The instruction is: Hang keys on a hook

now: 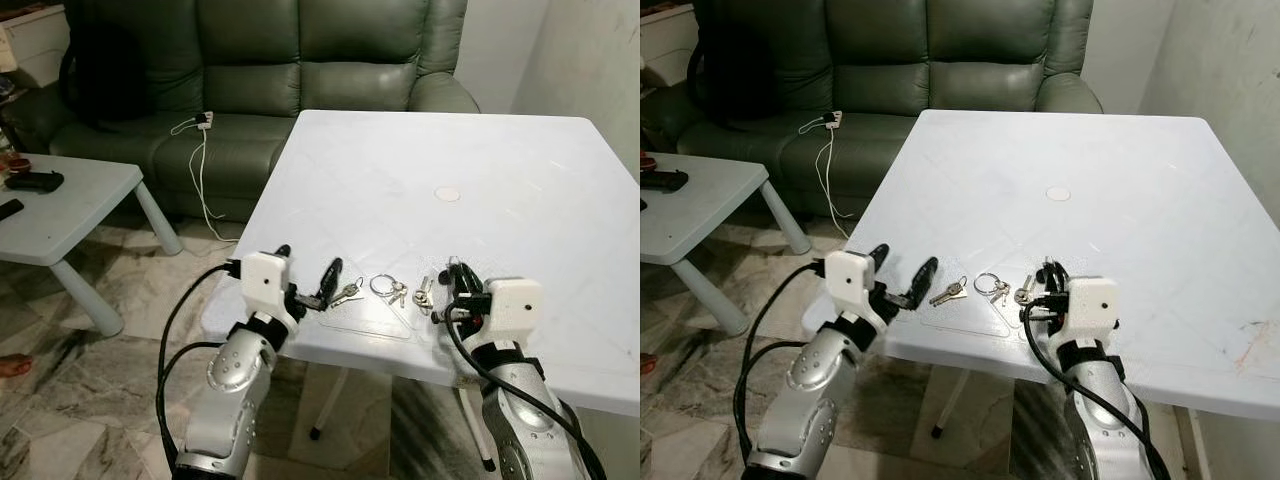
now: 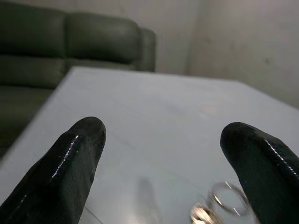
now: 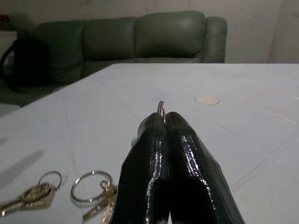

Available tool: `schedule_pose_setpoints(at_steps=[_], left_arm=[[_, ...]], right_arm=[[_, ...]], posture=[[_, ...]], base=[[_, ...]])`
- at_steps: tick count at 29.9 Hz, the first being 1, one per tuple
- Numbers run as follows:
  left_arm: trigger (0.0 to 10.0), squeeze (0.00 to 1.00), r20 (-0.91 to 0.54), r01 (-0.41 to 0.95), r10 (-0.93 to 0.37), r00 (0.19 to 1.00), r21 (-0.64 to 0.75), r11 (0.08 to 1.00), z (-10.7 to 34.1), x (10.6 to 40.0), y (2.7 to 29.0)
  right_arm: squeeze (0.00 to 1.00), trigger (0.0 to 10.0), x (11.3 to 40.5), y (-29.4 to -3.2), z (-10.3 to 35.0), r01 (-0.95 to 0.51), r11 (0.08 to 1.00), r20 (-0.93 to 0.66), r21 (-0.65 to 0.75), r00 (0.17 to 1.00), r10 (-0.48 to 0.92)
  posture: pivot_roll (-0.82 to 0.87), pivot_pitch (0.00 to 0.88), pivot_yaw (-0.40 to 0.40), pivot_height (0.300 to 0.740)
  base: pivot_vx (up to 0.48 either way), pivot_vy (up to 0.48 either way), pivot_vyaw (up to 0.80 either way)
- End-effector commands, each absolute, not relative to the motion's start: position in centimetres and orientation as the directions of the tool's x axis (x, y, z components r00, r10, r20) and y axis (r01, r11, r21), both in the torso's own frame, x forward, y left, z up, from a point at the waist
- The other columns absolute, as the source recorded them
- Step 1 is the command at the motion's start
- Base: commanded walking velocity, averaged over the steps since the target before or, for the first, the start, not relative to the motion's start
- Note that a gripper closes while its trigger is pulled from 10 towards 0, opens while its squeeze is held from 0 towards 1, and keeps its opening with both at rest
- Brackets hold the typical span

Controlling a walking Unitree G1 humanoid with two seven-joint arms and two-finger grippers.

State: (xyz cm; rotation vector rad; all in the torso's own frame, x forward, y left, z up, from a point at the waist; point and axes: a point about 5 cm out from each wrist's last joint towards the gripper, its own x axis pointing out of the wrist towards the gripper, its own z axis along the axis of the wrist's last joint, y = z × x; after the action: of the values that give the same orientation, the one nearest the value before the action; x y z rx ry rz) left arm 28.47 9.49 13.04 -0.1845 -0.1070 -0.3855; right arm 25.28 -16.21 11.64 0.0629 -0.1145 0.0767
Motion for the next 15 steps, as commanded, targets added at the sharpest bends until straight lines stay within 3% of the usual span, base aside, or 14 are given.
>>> schedule_pose_setpoints(at_steps=[1, 15], left_arm=[[10.0, 0.00, 0.165, 0.347, -0.321, 0.933, -0.168, 0.923, 13.5, 28.9, 10.4], [10.0, 0.00, 0.186, 0.100, -0.074, 0.980, -0.136, 0.986, 14.6, 31.6, 17.5]], right_arm=[[0.00, 10.0, 25.6, -16.7, 12.3, -0.062, 0.996, 0.158, 0.061, 0.986, 0.051], [0.00, 10.0, 28.2, -21.0, 12.9, 0.054, 0.998, 0.151, -0.040, 0.987, -0.048]], posture=[[-0.07, 0.000, 0.010, 0.740], [-0.06, 0.000, 0.011, 0.740]], base=[[0.000, 0.000, 0.00], [0.000, 0.000, 0.00]])
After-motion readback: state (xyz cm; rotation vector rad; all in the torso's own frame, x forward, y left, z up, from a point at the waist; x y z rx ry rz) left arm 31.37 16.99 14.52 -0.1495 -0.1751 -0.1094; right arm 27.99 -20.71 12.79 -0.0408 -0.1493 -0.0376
